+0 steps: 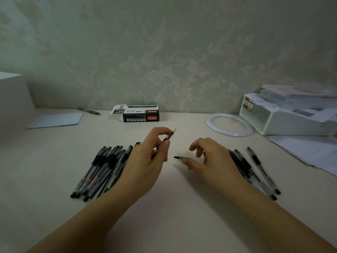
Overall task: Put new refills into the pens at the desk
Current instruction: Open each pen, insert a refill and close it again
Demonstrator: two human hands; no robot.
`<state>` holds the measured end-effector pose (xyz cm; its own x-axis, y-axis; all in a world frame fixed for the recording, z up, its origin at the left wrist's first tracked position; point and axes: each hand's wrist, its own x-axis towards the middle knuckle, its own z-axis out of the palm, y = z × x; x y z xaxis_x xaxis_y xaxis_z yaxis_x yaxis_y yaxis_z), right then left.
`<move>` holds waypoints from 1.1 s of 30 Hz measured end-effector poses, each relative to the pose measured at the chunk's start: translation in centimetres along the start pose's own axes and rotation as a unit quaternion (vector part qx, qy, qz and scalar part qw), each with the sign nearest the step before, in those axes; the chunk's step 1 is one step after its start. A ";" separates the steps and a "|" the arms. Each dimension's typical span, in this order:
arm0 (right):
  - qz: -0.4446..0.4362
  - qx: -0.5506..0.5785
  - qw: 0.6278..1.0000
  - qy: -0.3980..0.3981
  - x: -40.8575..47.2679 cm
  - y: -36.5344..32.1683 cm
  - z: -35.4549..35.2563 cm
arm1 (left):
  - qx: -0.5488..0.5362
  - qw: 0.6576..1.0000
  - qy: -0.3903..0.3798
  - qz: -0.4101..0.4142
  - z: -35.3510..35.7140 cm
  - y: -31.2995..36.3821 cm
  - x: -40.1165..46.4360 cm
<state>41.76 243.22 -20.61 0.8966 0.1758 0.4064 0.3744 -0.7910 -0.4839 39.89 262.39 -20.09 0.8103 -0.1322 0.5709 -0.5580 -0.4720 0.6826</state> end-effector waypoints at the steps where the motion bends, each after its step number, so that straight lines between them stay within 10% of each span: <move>1: 0.007 -0.013 1.000 -0.012 0.0 0.1 0.0 | -0.002 1.000 0.000 -0.003 0.0 0.0 0.0; 8: 0.014 -0.006 0.998 -0.059 -0.2 0.6 0.4 | 0.085 0.994 -0.061 0.006 0.1 -0.5 -0.3; 16: 0.072 0.358 0.931 -0.019 0.2 -0.8 0.2 | 0.147 0.982 -0.113 0.021 0.2 -0.7 -0.4; 33: 0.077 0.385 0.917 -0.076 0.1 -0.9 0.1 | 0.104 0.989 -0.105 0.012 0.2 -0.5 -0.3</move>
<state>41.51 244.04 -20.20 0.9536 0.2232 0.2019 0.2433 -0.1767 -0.9537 39.98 262.48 -20.65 0.8289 -0.3132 0.4635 -0.5461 -0.6325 0.5492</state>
